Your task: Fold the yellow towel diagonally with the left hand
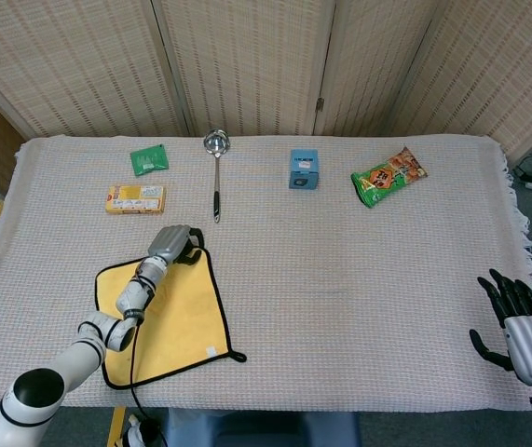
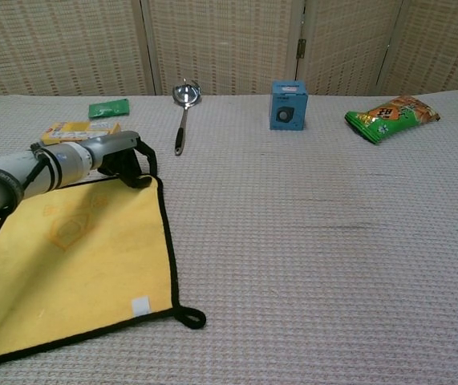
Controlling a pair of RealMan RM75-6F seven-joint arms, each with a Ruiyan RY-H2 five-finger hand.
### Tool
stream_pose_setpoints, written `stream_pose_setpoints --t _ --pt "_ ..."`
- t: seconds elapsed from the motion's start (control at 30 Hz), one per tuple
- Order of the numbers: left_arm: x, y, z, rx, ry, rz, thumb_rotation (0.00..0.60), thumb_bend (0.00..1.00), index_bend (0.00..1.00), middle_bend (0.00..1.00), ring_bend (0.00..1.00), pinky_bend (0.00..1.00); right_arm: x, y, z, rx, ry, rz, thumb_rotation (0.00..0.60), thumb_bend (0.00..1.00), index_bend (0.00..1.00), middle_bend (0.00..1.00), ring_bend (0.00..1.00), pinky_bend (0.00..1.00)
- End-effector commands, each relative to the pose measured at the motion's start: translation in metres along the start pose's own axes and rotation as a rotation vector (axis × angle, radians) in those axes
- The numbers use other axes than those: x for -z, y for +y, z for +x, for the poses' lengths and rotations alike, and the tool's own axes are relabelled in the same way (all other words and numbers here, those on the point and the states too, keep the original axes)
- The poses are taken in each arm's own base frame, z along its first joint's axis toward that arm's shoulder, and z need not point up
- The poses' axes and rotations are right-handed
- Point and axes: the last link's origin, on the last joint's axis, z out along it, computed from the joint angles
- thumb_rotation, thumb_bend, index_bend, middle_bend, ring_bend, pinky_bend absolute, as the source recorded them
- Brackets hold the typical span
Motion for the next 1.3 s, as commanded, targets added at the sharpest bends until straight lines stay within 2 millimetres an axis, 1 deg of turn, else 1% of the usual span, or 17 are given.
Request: stream_pose_setpoints --t 0.03,0.17,0.3,0.47,0.6,0.67,0.77,0.9,0.97,1.0,1.1,1.2,1.3 --pt "0.003 0.001 0.000 0.005 0.006 -0.013 0.600 0.53 0.63 1.00 1.00 1.00 0.001 -0.001 0.000 0.000 0.004 0.004 0.526 0.46 0.00 0.00 0.00 0.00" --pt "0.008 0.004 0.003 0.008 0.041 -0.046 0.600 0.53 0.65 1.00 1.00 1.00 0.002 -0.002 0.000 -0.002 0.000 0.010 0.527 0.46 0.00 0.00 0.00 0.00" --pt "0.018 0.012 0.010 0.007 0.125 -0.108 0.600 0.54 0.67 1.00 1.00 1.00 0.004 -0.005 0.000 -0.005 -0.006 0.025 0.528 0.46 0.00 0.00 0.00 0.00" --pt "0.036 0.018 0.018 -0.017 0.188 -0.154 0.600 0.54 0.67 1.00 1.00 1.00 0.009 -0.009 0.003 -0.010 0.001 0.047 0.527 0.46 0.00 0.00 0.00 0.00" --pt "0.052 0.023 0.024 -0.070 0.242 -0.178 0.600 0.54 0.67 1.00 1.00 1.00 0.012 -0.012 0.004 -0.015 0.005 0.069 0.527 0.46 0.00 0.00 0.00 0.00" --pt "0.063 0.025 0.025 -0.087 0.257 -0.188 0.600 0.54 0.68 1.00 1.00 1.00 0.013 -0.013 0.005 -0.016 0.011 0.078 0.527 0.46 0.00 0.00 0.00 0.00" --pt "0.085 0.027 0.026 -0.097 0.272 -0.200 0.600 0.54 0.68 1.00 1.00 1.00 0.015 -0.015 0.005 -0.022 0.006 0.090 0.526 0.46 0.00 0.00 0.00 0.00" --pt "0.123 0.023 0.023 -0.105 0.334 -0.195 0.600 0.54 0.68 1.00 1.00 1.00 0.017 -0.018 0.004 -0.027 -0.007 0.115 0.527 0.46 0.00 0.00 0.00 0.00" --pt "0.148 0.015 0.015 -0.096 0.360 -0.181 0.600 0.54 0.68 1.00 1.00 1.00 0.020 -0.020 0.005 -0.032 -0.004 0.131 0.527 0.46 0.00 0.00 0.00 0.00" --pt "0.157 0.012 0.011 -0.090 0.366 -0.177 0.600 0.54 0.68 1.00 1.00 1.00 0.021 -0.021 0.005 -0.032 -0.003 0.136 0.526 0.46 0.00 0.00 0.00 0.00" --pt "0.182 0.001 -0.001 -0.071 0.390 -0.166 0.600 0.54 0.68 1.00 1.00 1.00 0.023 -0.024 0.004 -0.035 -0.007 0.156 0.527 0.46 0.00 0.00 0.00 0.00" --pt "0.200 -0.010 -0.008 -0.081 0.420 -0.148 0.600 0.54 0.68 1.00 1.00 1.00 0.026 -0.029 0.003 -0.039 -0.016 0.183 0.527 0.46 0.00 0.00 0.00 0.00" --pt "0.227 -0.024 -0.016 -0.045 0.446 -0.113 0.600 0.54 0.68 1.00 1.00 1.00 0.027 -0.031 0.003 -0.036 -0.013 0.200 0.527 0.46 0.00 0.00 0.00 0.00"
